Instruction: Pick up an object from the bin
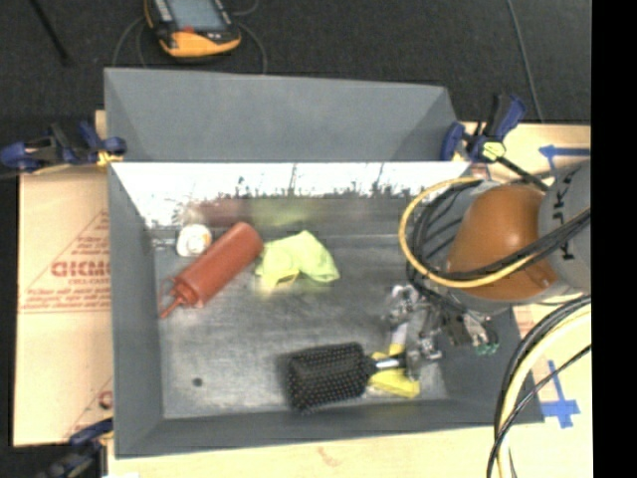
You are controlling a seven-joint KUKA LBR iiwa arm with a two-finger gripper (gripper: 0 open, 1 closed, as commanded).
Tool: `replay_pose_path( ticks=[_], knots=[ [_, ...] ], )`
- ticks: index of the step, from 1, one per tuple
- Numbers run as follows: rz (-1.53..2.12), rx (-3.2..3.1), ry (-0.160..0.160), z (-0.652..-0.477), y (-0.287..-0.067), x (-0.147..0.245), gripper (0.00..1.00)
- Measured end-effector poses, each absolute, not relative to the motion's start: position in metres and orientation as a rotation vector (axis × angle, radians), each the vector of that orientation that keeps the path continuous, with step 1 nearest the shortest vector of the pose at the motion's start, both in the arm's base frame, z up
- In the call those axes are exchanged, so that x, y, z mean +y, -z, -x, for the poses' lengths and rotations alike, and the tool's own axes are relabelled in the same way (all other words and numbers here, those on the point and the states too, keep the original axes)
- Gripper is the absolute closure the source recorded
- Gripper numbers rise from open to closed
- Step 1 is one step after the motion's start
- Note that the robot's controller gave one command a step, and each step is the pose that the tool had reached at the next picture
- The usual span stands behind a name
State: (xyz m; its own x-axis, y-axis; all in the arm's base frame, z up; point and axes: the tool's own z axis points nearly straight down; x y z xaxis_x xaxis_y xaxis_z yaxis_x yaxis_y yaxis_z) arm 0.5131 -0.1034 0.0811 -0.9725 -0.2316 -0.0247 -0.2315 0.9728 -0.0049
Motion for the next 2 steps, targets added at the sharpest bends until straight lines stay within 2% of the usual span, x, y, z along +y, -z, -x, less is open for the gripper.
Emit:
replay_pose_path(
  ticks=[1, 2],
  knots=[
    [0.374, 3.118, 0.0, -0.519, -0.115, -0.104, 1.0],
    [0.405, 3.113, 0.003, -0.509, -0.156, -0.098, 1.0]
  ],
)
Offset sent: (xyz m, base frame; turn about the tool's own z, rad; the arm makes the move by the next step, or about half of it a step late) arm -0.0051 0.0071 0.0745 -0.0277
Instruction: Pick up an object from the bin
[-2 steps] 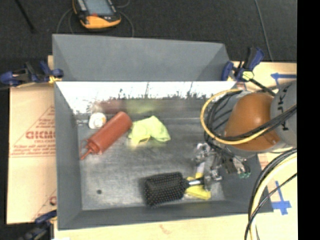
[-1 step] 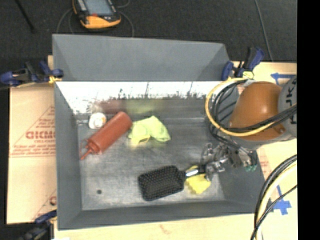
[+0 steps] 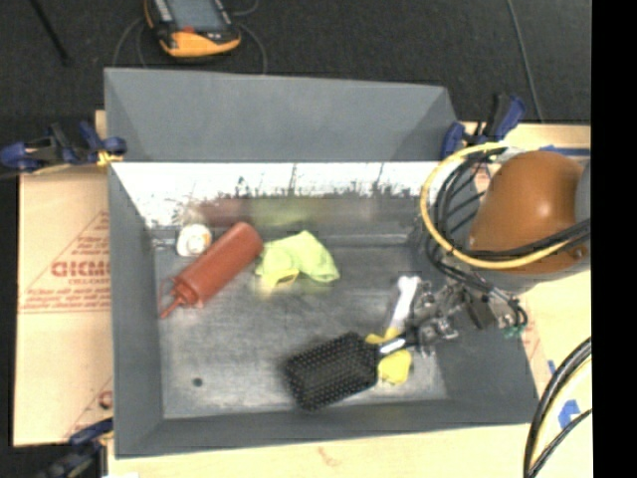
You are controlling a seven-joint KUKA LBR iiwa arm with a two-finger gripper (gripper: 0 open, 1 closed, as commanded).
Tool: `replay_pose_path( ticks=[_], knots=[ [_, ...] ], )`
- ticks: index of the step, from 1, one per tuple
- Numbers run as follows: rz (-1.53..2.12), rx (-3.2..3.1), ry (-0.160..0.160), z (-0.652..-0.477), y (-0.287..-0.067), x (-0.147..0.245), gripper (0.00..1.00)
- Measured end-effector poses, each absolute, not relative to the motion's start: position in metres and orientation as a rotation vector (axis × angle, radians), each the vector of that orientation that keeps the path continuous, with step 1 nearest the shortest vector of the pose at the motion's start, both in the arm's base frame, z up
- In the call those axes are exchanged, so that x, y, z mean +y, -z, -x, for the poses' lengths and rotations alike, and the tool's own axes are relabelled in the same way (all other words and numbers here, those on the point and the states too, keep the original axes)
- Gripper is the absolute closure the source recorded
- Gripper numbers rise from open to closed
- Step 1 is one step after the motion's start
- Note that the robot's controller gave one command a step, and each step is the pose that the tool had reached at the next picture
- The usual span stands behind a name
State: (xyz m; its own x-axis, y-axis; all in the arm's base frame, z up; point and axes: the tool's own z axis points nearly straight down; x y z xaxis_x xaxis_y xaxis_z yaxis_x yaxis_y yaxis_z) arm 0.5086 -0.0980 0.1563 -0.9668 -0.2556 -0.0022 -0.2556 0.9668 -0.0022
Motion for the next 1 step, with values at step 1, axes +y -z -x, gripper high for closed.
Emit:
replay_pose_path(
  ticks=[1],
  knots=[
    [0.366, 3.111, 0.003, -0.5334, -0.1019, -0.1159, 1.0]
  ],
)
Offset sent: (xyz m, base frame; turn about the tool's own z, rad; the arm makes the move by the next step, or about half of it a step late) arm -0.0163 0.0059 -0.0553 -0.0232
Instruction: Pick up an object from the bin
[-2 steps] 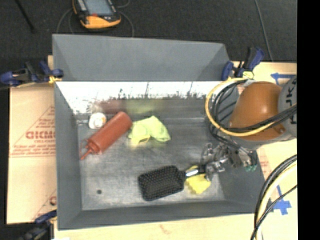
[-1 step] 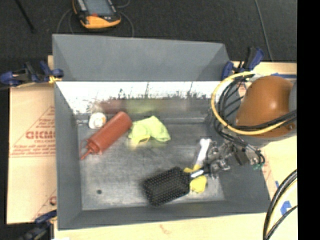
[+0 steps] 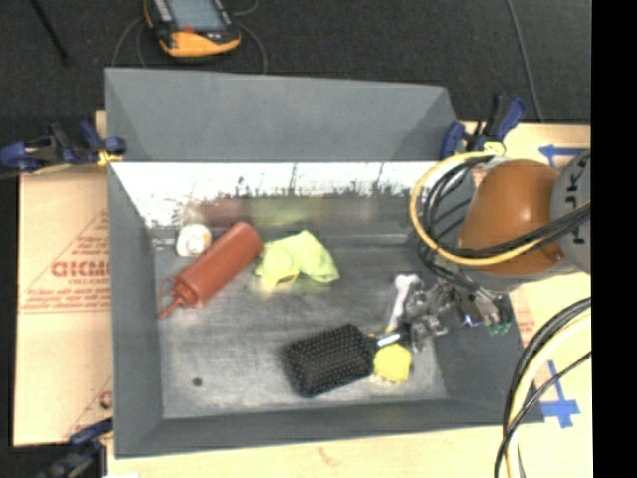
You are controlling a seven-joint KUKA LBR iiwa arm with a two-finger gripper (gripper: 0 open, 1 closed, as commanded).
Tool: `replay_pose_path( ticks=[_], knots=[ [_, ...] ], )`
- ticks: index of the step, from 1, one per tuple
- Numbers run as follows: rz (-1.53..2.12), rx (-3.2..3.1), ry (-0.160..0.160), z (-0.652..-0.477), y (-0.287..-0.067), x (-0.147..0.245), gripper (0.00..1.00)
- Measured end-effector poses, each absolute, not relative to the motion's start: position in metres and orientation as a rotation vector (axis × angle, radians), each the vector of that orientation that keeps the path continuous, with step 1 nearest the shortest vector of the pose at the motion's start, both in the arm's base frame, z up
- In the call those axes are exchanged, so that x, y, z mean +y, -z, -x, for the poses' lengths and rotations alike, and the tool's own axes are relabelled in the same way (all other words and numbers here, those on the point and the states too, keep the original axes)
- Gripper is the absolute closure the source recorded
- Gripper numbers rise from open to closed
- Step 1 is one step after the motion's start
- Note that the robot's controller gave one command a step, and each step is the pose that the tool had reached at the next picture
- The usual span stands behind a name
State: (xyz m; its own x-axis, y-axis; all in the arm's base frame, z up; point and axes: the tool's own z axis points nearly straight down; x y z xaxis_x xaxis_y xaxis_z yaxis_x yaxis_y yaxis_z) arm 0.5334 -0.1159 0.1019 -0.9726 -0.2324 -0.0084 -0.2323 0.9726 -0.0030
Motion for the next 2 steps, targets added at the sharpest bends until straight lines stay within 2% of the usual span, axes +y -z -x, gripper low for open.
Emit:
replay_pose_path(
  ticks=[1, 2],
  knots=[
    [0.368, 3.109, 0.008, -0.535, -0.095, -0.119, 1.0],
    [0.393, 3.106, 0.006, -0.558, -0.259, -0.09, 1.0]
  ],
)
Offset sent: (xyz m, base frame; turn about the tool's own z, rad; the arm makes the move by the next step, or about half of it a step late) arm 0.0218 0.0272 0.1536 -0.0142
